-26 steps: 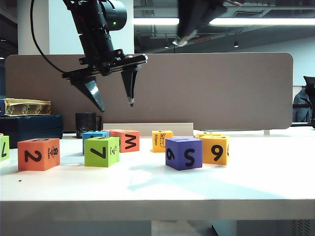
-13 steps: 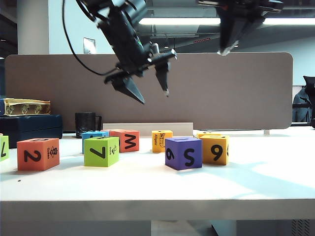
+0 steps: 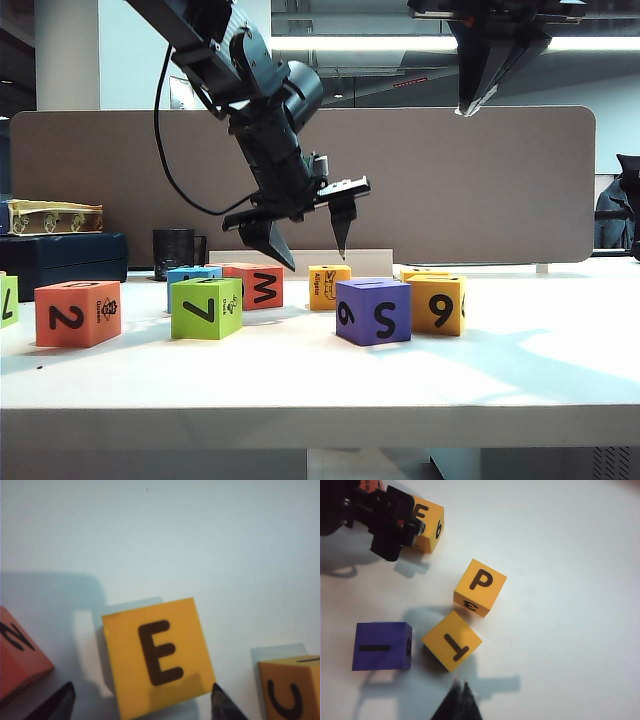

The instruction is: Select the appropriate blocks from the scattered letter blocks on the table and arrange them in a row to spell out "DEEP".

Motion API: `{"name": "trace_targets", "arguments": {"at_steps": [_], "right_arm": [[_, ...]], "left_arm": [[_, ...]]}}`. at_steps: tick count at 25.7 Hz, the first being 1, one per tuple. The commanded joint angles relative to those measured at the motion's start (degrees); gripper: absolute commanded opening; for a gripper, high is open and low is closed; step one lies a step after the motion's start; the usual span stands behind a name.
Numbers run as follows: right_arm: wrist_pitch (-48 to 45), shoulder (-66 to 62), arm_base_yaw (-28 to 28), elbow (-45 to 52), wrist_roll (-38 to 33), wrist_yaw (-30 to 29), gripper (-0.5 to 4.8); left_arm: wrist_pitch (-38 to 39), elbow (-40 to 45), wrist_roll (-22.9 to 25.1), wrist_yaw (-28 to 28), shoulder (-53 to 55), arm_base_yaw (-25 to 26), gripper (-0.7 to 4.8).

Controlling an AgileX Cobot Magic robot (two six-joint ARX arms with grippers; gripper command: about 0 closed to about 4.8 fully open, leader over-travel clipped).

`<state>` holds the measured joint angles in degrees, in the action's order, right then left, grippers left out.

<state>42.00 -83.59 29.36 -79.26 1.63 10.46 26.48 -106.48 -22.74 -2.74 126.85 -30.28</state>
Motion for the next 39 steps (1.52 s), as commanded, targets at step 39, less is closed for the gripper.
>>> {"name": "trace_targets", "arguments": {"at_steps": [39], "right_arm": [[-1.14,0.33,0.17,-0.26,0.17,-0.07,-0.01]], "left_arm": [[2.45,-0.31,5.11,0.17,-3.19,-0.44,2.60]]}}
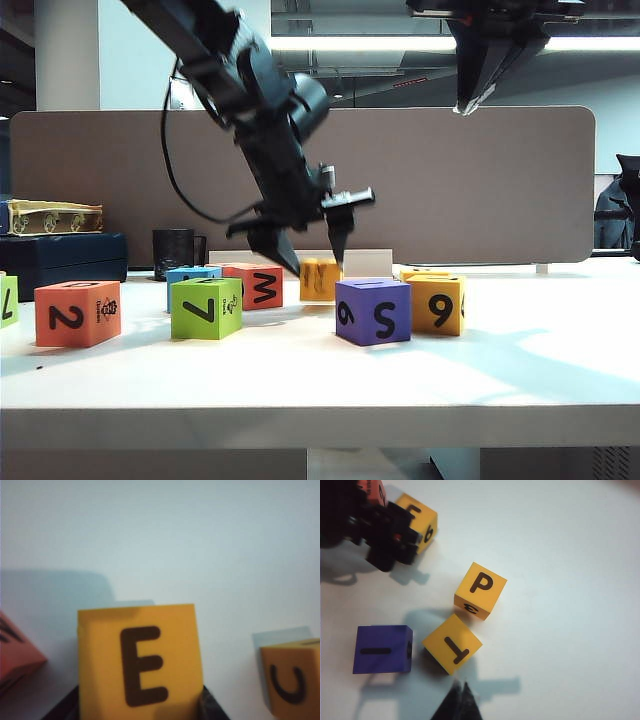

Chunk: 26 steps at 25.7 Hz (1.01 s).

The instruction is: Select the appropriate blocks from the scattered letter blocks on the table and arrange them in a row to spell out "DEEP".

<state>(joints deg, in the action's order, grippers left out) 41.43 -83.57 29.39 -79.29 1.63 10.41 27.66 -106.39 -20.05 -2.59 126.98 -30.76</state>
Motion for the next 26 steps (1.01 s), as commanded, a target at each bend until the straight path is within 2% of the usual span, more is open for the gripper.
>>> {"name": "trace_targets", "arguments": {"at_steps": [1,8,14,17,20,26], "right_arm": [[-0.57,0.31,0.15,-0.24,0.17,-0.02,-0.02],[-0.55,0.31,0.17,-0.24,0.13,-0.04,-0.01],[-0.33,0.31,0.17,-0.24,0.13,-0.02,-0.02],[-0.33,0.31,0.17,-0.24,0.13,-0.02,-0.01],[-0.07,0.31,0.17,-0.24,0.13,-0.02,-0.01],[0.31,0.31,0.17,-0.24,0.13,-0.02,-0.01]], "left_arm": [[2.03,-0.37,2.95,0.02,-4.22,0.04,2.60],[11.34,-0.37,4.26,0.44,-9.57,0.02,2.59],[22.99,-0.26,6.36,0.44,-10.58,0.02,2.58],[25.59,-0.07,6.32,0.50,-10.58,-0.09,2.58],[29.31,-0.04,6.03,2.84,-10.58,-0.74,2.58],[30.18,-0.04,3.23,3.08,-10.56,-1.86,2.58]]}}
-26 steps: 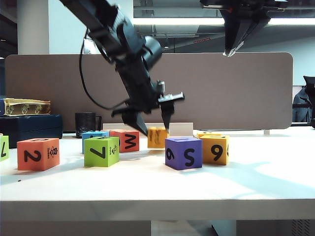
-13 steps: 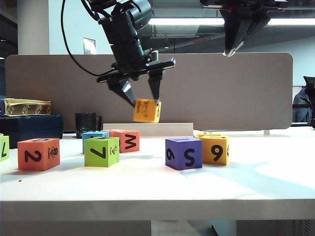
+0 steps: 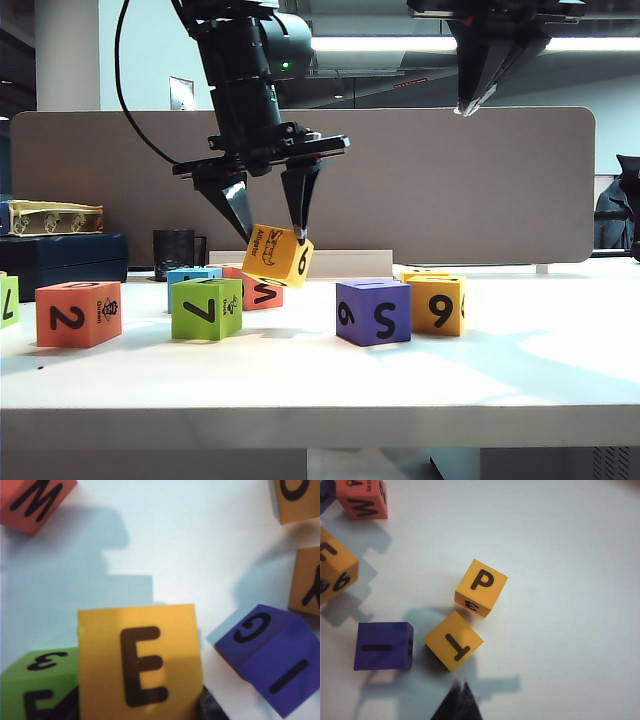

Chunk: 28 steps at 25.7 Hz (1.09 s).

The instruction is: Select the appropriate blocks from the scattered letter blocks on the table and arrange them in a row to spell out "DEEP".

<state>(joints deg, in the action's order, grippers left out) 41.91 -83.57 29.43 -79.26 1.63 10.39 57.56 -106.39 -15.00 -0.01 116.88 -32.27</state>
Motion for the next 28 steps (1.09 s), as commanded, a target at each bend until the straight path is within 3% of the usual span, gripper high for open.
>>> {"name": "trace_targets", "arguments": {"at_steps": [1,23,28], "right_arm": [[-0.09,0.31,0.13,-0.26,0.13,0.00,-0.01],[1.86,0.31,0.17,-0.26,0.13,-0.02,-0.01],[2.40,0.31,0.17,-0.26,0.13,-0.02,-0.01]], "left_arm": [[0.61,-0.04,-2.14,0.42,-0.42,-0.79,2.58],[-1.18,4.11,-8.55,0.31,0.09,-1.62,2.58],[-0.92,4.11,-9.20,2.84,1.84,-1.64,2.59]]}}
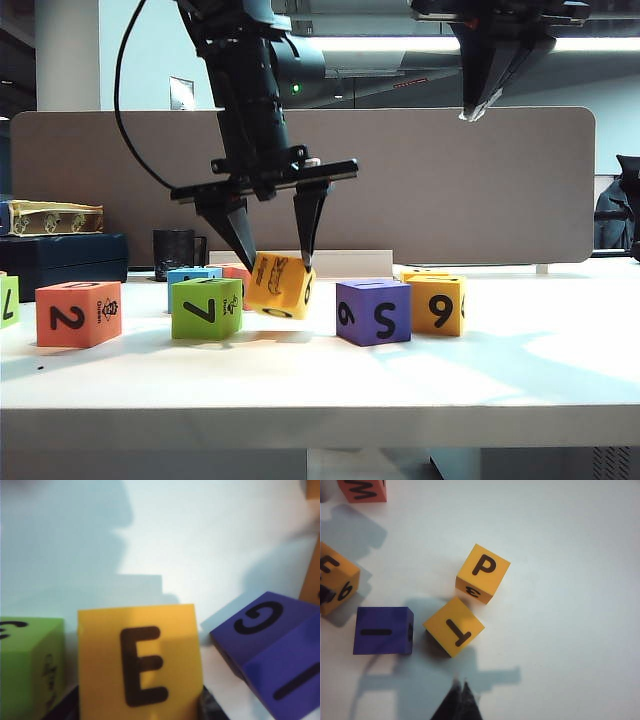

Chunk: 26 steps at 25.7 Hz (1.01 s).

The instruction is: Select the appropriate blocks from the scattered letter blocks on the table and arrange them in a row to spell out "DEEP".

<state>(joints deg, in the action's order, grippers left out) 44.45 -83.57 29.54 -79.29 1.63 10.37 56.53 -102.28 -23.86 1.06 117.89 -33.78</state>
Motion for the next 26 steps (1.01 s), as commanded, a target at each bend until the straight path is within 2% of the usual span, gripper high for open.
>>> {"name": "trace_targets", "arguments": {"at_steps": [1,9,12,18,20,26], "right_arm": [[0.07,0.31,0.07,-0.24,0.13,0.00,-0.01],[0.74,0.31,0.07,-0.24,0.11,0.00,-0.01],[0.81,0.31,0.09,-0.24,0.09,-0.02,-0.01],[0.92,0.31,0.09,-0.24,0.09,-0.17,-0.01],[0.98,0.31,0.09,-0.24,0.09,-0.17,-0.01],[0.92,0.31,0.07,-0.24,0.11,-0.15,-0.01]], "left_arm": [[0.17,0.00,-0.42,1.79,1.11,-0.24,2.59],[1.09,0.00,-0.39,2.25,1.64,-0.52,2.61],[2.91,0.00,-0.28,2.21,1.64,-0.46,3.13],[4.13,0.00,0.22,2.19,1.36,-0.44,3.15],[5.05,-0.02,1.20,2.19,0.42,-0.35,3.45],[5.05,-0.81,2.23,2.21,-1.95,-0.15,3.45]]}}
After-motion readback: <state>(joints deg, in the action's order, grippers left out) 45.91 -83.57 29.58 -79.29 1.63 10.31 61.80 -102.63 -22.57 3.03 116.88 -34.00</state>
